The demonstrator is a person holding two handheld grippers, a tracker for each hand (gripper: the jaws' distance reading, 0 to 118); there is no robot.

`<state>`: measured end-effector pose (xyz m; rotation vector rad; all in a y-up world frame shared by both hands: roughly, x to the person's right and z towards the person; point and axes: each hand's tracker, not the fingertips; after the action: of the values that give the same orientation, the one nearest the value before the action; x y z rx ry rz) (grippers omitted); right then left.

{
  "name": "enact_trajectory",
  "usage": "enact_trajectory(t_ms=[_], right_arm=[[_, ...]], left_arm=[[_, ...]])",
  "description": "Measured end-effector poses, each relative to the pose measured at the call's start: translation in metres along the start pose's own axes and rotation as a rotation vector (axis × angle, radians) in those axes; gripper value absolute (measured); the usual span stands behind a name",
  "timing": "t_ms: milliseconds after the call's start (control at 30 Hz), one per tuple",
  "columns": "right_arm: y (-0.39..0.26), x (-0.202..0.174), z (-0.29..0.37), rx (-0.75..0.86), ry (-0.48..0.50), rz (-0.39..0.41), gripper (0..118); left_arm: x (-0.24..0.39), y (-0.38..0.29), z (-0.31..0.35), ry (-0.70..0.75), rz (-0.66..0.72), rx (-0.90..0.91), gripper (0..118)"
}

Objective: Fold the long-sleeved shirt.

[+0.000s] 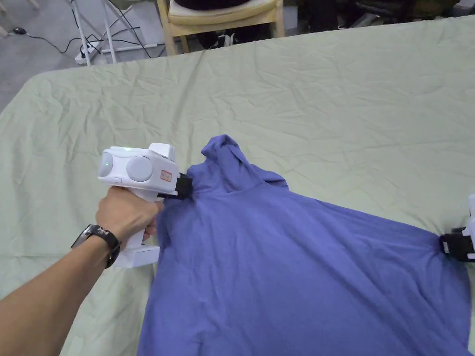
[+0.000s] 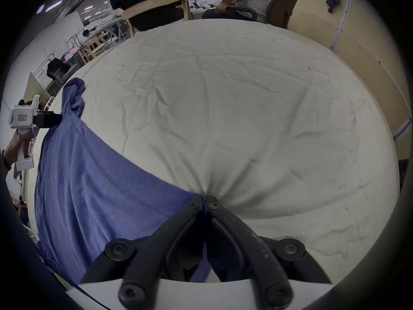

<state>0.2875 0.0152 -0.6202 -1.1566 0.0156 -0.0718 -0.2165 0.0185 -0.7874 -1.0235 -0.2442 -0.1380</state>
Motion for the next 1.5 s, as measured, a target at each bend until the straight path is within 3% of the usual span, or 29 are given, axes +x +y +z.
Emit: enact_trajectory(t_ms=[33, 133, 267, 433, 567, 700, 833, 933, 1033, 1500], right_arm=[[0.0, 0.0, 0.0, 0.0, -0.002, -0.004, 2], [0.001, 0.0, -0.001, 0.0, -0.011, -0.013, 2], [0.002, 0.001, 0.002, 0.001, -0.014, -0.049, 2], [-0.003, -0.013, 0.05, 0.118, -0.021, -0.004, 2], [-0.004, -0.021, 0.116, 0.255, 0.024, -0.038, 2], [-0.007, -0.034, 0.19, 0.381, 0.032, 0.018, 2], [-0.004, -0.041, 0.271, 0.507, 0.068, 0.02, 2], [-0.001, -0.048, 0.333, 0.61, 0.029, 0.069, 2], [0.005, -0.05, 0.389, 0.687, 0.058, 0.043, 2], [0.057, -0.068, 0.607, 0.975, 0.012, 0.066, 2]], left_arm=[[0.003, -0.002, 0.003, -0.02, -0.024, 0.02, 5], [0.013, -0.013, 0.006, 0.016, -0.051, 0.033, 2], [0.016, -0.028, 0.03, -0.002, 0.047, 0.096, 1], [0.03, -0.038, 0.118, -0.038, 0.02, 0.232, 1], [0.035, -0.041, 0.203, -0.041, -0.008, 0.304, 1], [0.036, -0.046, 0.278, -0.04, 0.012, 0.404, 1], [0.04, -0.048, 0.352, -0.023, -0.018, 0.501, 0], [0.038, -0.046, 0.408, -0.035, 0.018, 0.599, 0], [0.034, -0.038, 0.462, -0.021, 0.02, 0.665, 0], [0.011, 0.031, 0.676, 0.032, 0.032, 0.982, 0]])
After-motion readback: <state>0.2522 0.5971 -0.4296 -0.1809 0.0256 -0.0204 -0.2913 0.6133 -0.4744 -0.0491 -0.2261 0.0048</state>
